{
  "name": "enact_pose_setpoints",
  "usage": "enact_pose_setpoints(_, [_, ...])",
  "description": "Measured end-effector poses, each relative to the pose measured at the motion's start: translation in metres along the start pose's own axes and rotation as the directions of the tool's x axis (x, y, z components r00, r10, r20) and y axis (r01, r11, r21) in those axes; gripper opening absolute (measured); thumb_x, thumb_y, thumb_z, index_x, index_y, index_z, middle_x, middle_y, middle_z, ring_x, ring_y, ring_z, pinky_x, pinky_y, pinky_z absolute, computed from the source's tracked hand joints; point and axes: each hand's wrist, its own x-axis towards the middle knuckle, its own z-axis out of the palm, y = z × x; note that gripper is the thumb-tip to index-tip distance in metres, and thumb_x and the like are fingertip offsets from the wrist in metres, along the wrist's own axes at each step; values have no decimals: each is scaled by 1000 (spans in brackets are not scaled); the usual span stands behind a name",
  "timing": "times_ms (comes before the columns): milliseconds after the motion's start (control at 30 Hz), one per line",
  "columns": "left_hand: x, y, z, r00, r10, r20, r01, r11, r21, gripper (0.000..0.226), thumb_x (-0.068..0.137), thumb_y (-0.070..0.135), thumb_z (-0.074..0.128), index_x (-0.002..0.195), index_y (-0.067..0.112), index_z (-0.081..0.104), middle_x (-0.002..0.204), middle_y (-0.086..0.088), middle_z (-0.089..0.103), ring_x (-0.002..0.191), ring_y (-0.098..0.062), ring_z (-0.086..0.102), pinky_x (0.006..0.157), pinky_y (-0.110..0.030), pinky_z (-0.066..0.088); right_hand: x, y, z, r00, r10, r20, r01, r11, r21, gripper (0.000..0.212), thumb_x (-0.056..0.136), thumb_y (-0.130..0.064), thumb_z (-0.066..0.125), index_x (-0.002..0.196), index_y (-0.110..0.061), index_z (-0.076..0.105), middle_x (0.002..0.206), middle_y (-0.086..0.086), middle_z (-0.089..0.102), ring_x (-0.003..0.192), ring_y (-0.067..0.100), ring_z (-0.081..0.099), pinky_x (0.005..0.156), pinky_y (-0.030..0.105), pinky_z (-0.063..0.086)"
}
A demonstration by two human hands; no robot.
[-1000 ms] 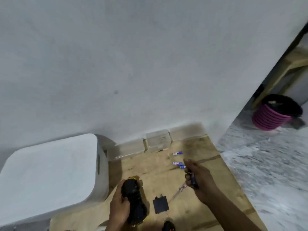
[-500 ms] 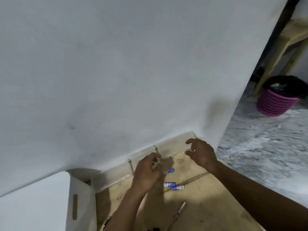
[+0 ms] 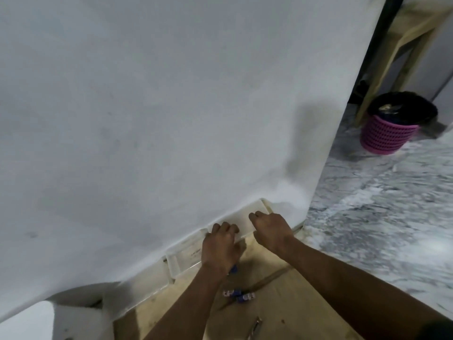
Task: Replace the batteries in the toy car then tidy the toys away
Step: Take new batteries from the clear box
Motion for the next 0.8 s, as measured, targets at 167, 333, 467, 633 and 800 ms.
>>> enact_pose_setpoints(167, [3, 10, 1, 1000, -21, 20, 20, 999, 40, 41, 95, 44, 51, 128, 21, 57, 129, 0, 60, 119, -24, 52, 86, -38, 52, 0, -1, 2, 999, -41, -32, 41, 999, -2, 26, 89, -10, 55, 115, -12, 58, 102, 8, 68, 83, 29, 70, 84, 35, 53])
enact_pose_setpoints(333, [0, 14, 2, 998, -69, 0, 69, 995, -70, 42, 94, 38, 55, 132, 19, 57, 133, 1, 59, 123, -24, 48, 92, -35, 50, -1, 1, 5, 986, -86, -141, 75, 994, -80, 35, 51, -19, 88, 80, -17, 69, 67, -1, 66, 41, 18, 60, 57, 32, 59])
enact_pose_setpoints(467, [3, 7, 2, 996, -74, -44, 68, 990, -124, 37, 89, 36, 63, 123, 23, 64, 126, 6, 64, 117, -20, 52, 87, -31, 51, -1, 0, 3, 976, -107, -190, 76, 984, -161, 39, 37, -26, 91, 68, -23, 68, 56, -2, 60, 34, 12, 53, 51, 25, 56])
enact_pose_setpoints(633, [8, -2, -15, 998, -42, -40, 36, 988, -151, 38, 88, 27, 67, 125, 26, 66, 128, 8, 64, 115, -17, 57, 91, -30, 48, -2, 10, -2, 998, -52, -32, 52, 999, -1, 43, 94, -29, 61, 134, -19, 50, 108, 3, 67, 86, 27, 70, 69, 31, 49])
enact_pose_setpoints(800, [14, -12, -29, 995, -101, -27, 90, 958, -271, 33, 84, 20, 71, 115, 31, 73, 118, 9, 70, 107, -14, 62, 81, -23, 45, -20, 25, -17, 965, 230, -124, -132, 839, 529, 55, 84, -48, 73, 134, -37, 54, 87, -10, 65, 82, 14, 66, 76, 32, 53])
